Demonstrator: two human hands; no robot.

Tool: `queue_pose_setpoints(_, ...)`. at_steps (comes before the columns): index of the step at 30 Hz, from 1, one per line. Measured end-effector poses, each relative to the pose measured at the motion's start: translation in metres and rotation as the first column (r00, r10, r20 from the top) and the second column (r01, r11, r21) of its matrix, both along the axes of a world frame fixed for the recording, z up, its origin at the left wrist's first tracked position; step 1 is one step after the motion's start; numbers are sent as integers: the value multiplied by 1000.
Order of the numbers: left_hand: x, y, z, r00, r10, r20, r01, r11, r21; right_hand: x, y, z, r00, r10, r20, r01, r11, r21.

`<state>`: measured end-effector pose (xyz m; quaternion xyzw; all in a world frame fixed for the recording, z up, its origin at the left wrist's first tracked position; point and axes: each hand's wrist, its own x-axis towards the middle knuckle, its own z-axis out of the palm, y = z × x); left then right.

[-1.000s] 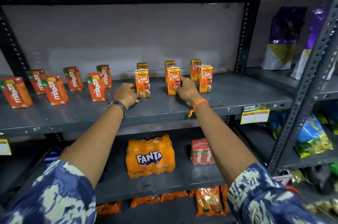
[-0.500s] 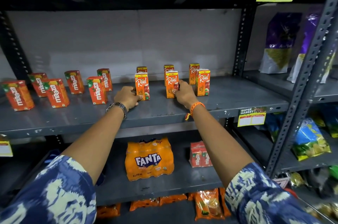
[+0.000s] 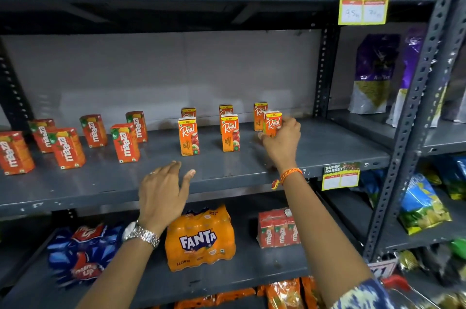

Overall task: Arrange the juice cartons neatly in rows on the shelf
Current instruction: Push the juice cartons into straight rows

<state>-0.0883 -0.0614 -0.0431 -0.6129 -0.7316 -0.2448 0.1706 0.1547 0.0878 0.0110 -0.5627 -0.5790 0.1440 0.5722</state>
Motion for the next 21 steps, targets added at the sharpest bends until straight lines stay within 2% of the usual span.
queue_pose_setpoints(3, 0, -5, -6, 998, 3, -64, -4, 1000, -7, 0, 17, 1, 991, 32, 131, -5, 980, -197)
queue_pose_setpoints(6, 0, -4, -9, 995, 25, -92, -26, 1000, -13, 0, 25, -2, 988, 81, 134, -45, 967, -252)
queue_pose_setpoints(16, 1, -4, -10, 997, 35, -72, -34, 999, 18, 6, 30, -8, 983, 150, 110, -120, 964, -239)
queue_pose_setpoints(19, -12, -13, -12, 999, -19, -45, 19, 1000, -3, 6, 19, -7, 984, 89, 152, -56, 977, -207)
queue_pose_setpoints(21, -26, -26, -16, 997, -47, -63, 48, 999, 18, 1, 2, -12, 986, 7, 167, 10, 994, -106)
